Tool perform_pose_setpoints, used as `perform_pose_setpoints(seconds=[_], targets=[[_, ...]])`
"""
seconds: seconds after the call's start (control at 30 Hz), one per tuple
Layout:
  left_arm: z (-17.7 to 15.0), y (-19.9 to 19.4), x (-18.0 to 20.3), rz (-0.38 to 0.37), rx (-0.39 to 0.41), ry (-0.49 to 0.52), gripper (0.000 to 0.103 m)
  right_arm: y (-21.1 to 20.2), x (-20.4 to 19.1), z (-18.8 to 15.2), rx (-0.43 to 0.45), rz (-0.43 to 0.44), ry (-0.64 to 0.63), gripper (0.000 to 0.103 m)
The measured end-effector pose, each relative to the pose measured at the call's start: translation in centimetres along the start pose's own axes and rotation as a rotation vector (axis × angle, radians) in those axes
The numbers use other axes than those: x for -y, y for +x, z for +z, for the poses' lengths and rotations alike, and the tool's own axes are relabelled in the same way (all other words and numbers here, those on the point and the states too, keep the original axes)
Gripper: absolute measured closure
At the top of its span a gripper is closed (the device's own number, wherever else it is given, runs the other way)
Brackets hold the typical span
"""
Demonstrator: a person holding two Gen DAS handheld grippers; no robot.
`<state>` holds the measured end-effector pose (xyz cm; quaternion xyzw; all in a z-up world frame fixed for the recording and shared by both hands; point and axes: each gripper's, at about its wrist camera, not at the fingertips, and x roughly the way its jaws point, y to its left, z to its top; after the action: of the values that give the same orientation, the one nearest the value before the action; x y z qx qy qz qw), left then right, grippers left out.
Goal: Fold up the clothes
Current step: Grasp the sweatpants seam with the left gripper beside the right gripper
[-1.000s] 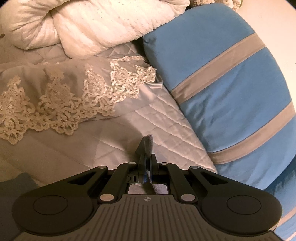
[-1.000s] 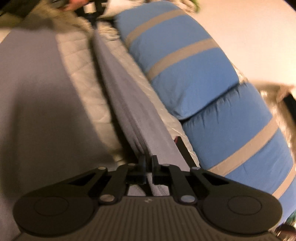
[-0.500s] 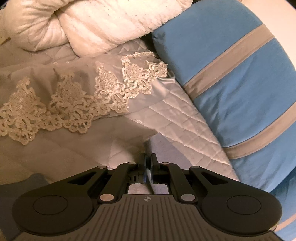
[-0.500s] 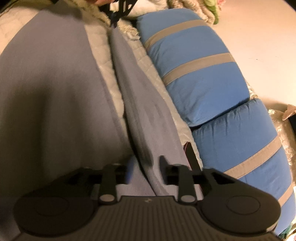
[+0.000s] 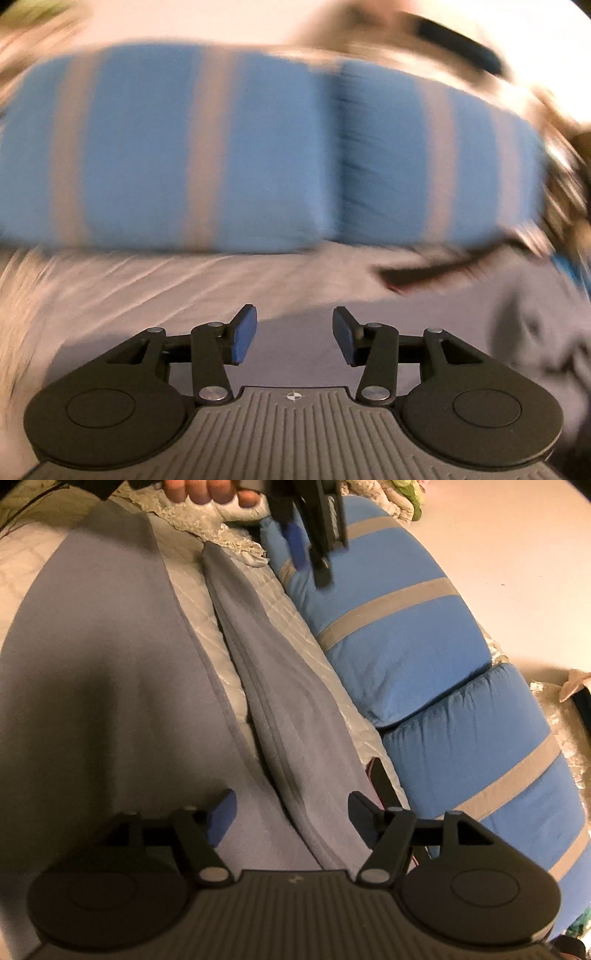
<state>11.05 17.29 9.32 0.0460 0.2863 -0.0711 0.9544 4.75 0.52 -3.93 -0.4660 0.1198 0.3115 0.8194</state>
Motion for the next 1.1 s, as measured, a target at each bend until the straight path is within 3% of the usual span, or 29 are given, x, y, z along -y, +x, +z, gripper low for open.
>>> perform_pose_setpoints(seconds=[0.17,0.33,0.4,0.6,0.77,0.93,1.1], targets=[[-2.5,0.8,7.8,-0.097,-0.009,0.464,0.049,-0.7,0.7,-0.2,-0.020,-0.019,0.051,0.018],[-5.4,1.4,11.6,-0.161,-0.051,0.697,0.049,-0.6,0.9,-0.4,-0.042,-0.019,0.085,0.016],[-6.2,1.9,12.2,-0.141,-0.063,0.765,0.049,-0.5,0.9,-0.5,-0.044,-0.020,0.085,0.015],[-7.0,3.0,12.1,-0.124,-0.113,0.825,0.068,-0.3,1.2,-0.8,-0.052,-0.020,0.088,0.014],[-7.3,3.3,12.5,-0.113,-0.126,0.910,0.072,0.0,1.5,-1.1,-0.066,-0.018,0.100,0.014],[-8.3,3.6,12.9,-0.090,-0.125,0.980,0.092,0.2,1.9,-1.3,-0.079,-0.031,0.122,0.013],[-8.2,3.3,12.7,-0.067,-0.079,0.979,0.094,0.9,2.2,-1.6,-0.102,-0.057,0.135,0.013]])
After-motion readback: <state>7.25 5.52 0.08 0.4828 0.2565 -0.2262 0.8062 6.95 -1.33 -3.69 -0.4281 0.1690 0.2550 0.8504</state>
